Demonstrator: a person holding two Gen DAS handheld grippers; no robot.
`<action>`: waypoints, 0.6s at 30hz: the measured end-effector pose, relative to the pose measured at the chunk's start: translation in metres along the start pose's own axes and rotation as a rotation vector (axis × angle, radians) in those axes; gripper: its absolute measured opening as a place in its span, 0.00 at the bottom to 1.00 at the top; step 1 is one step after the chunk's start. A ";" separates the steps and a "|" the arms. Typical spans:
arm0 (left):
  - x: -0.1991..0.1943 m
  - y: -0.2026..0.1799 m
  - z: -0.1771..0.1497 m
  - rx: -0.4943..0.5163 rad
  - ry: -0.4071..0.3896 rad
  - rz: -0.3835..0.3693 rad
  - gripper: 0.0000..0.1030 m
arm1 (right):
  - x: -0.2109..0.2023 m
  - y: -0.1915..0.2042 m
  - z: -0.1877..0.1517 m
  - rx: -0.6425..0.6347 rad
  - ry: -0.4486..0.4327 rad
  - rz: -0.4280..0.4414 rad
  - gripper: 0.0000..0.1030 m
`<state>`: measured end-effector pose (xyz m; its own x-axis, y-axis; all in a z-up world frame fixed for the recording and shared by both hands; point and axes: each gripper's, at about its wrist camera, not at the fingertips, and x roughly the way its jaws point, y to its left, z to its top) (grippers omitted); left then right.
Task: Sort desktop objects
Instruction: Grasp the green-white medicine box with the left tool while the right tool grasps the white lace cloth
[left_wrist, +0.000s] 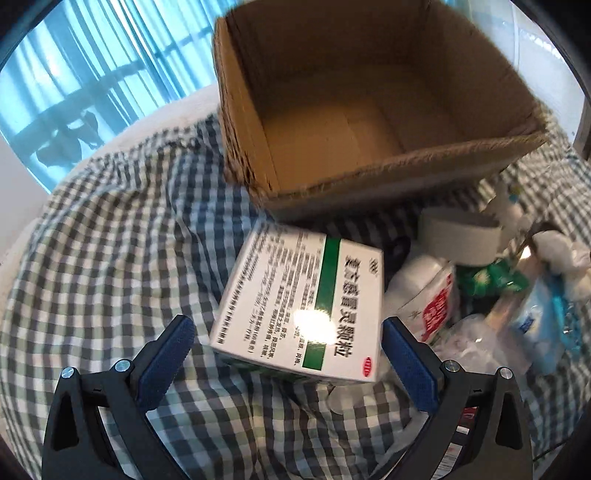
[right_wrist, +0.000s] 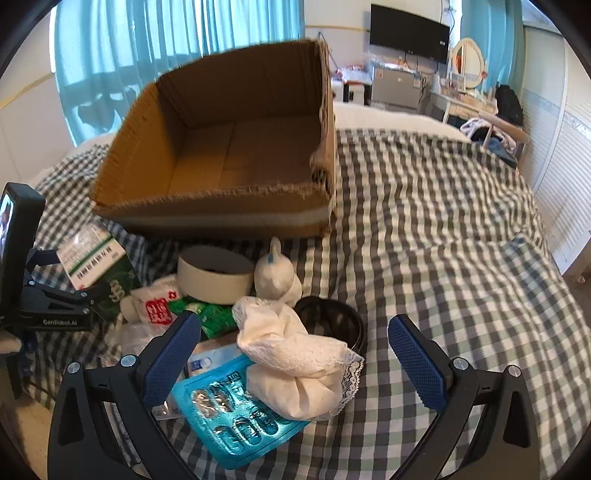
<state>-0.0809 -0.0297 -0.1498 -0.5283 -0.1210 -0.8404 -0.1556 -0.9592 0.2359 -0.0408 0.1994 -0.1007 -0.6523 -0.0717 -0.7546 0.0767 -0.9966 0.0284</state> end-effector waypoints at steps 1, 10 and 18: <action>0.007 0.001 -0.001 -0.005 0.020 0.005 1.00 | 0.004 -0.001 -0.001 0.002 0.011 0.001 0.99; 0.040 0.011 -0.011 -0.084 0.101 -0.018 1.00 | 0.040 -0.007 -0.015 0.022 0.112 0.002 0.89; 0.048 0.013 -0.009 -0.116 0.100 -0.051 0.82 | 0.046 -0.019 -0.019 0.064 0.139 -0.013 0.53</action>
<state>-0.1003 -0.0502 -0.1912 -0.4354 -0.0911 -0.8956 -0.0798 -0.9871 0.1391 -0.0576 0.2153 -0.1486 -0.5418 -0.0572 -0.8386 0.0176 -0.9982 0.0567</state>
